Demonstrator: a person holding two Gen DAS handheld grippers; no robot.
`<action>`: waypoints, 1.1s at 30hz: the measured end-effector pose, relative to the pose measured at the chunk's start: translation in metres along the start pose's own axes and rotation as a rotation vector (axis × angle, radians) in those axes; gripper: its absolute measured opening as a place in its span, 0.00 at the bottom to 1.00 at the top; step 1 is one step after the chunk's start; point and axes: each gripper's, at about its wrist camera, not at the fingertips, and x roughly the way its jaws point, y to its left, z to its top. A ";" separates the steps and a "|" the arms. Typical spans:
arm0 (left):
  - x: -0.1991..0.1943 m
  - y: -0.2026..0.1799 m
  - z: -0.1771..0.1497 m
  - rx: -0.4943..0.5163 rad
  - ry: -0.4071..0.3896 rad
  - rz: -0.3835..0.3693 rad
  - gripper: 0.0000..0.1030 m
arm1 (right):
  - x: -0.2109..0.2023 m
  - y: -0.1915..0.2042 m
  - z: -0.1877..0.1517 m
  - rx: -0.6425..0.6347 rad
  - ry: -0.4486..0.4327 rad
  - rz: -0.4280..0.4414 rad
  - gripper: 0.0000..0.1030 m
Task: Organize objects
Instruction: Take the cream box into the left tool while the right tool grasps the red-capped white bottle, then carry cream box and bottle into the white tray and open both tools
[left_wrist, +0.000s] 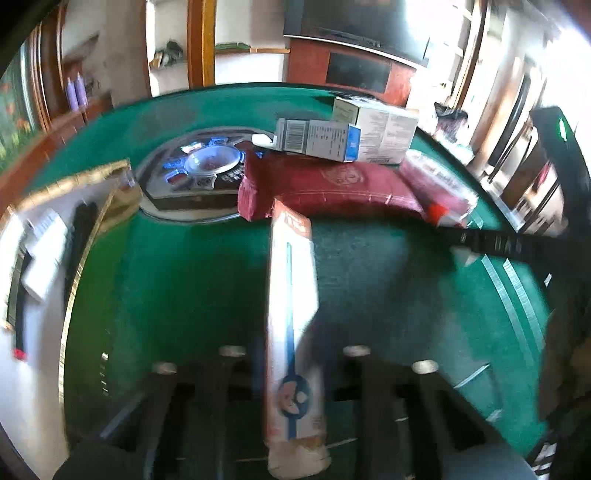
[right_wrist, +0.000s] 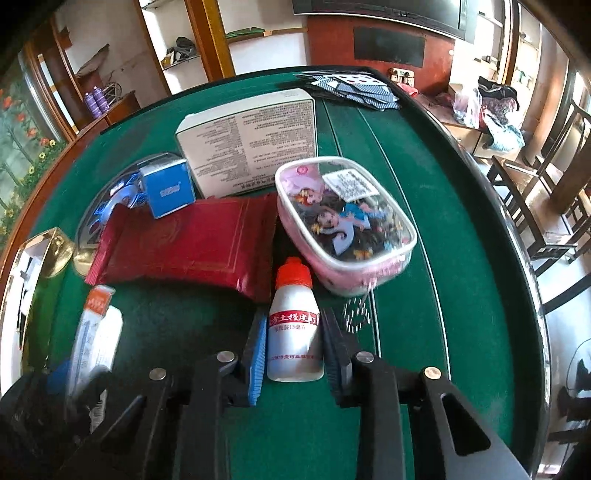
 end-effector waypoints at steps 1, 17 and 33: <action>-0.001 0.004 0.000 -0.017 -0.001 -0.018 0.14 | -0.002 -0.001 -0.002 0.005 0.000 0.007 0.28; -0.056 0.013 -0.016 -0.070 -0.059 -0.097 0.13 | -0.042 0.007 -0.040 0.089 0.000 0.260 0.28; -0.132 0.113 -0.024 -0.226 -0.159 0.036 0.13 | -0.067 0.129 -0.030 -0.064 0.057 0.537 0.29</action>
